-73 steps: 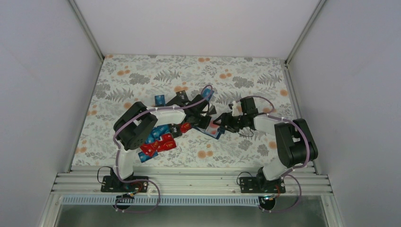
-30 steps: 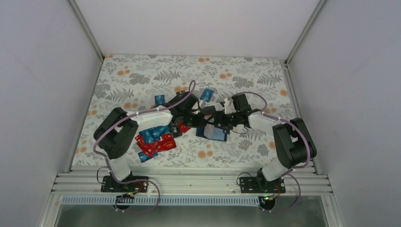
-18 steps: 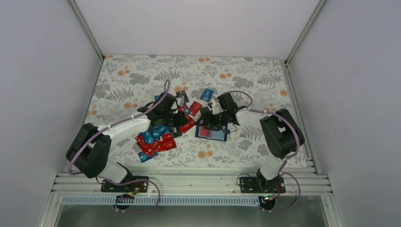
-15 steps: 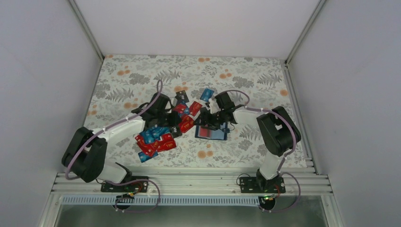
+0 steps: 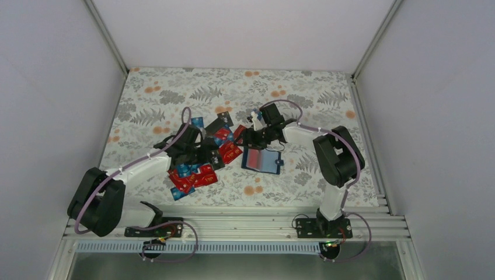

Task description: Put the credit cards into the card holder

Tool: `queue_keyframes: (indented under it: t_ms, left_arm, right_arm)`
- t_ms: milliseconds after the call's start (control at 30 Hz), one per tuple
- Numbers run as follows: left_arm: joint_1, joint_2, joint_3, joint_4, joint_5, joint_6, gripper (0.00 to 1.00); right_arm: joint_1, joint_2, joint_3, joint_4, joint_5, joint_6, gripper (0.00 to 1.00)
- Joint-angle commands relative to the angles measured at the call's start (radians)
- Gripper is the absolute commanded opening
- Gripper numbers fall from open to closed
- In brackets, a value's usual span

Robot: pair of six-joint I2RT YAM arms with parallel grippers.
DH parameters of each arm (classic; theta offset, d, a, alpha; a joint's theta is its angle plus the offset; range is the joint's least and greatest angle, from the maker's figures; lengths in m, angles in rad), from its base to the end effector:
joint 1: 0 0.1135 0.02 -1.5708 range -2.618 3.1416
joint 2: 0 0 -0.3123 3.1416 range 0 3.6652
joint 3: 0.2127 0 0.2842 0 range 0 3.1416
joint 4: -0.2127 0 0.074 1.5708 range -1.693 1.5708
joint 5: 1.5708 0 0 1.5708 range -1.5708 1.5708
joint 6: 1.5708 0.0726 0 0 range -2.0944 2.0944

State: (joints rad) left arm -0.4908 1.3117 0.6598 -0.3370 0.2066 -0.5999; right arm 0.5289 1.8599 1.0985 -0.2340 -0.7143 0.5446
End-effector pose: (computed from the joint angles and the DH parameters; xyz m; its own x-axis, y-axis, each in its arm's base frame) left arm 0.2372 -0.1437 0.1733 -0.9247 -0.1323 -0.3569 0.0469 0.8909 -0.4517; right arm 0.3400 0.2538 0.1565 -0.9765 -0.1173 -0.1807 -0.2141 0.6234 0.7520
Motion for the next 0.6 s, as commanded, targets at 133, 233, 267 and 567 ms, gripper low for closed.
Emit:
queue_keyframes:
  t_ms: [133, 233, 267, 567]
  left_arm:
    - [0.005, 0.009, -0.009, -0.006, -0.079, -0.03, 0.22]
    - [0.004, -0.007, -0.001, -0.061, -0.156, -0.044, 0.22]
    - [0.004, -0.011, 0.002, -0.085, -0.19, -0.052, 0.22]
    - [0.005, -0.079, -0.062, -0.218, -0.364, -0.197, 0.48]
  right_arm:
    - [0.074, 0.037, 0.05, -0.072, -0.009, -0.108, 0.65]
    - [0.105, 0.036, 0.053, -0.067, -0.005, -0.125, 0.65]
    - [0.117, 0.039, 0.059, -0.067, -0.004, -0.131, 0.65]
    - [0.241, 0.019, 0.039, -0.047, 0.049, -0.133, 0.65]
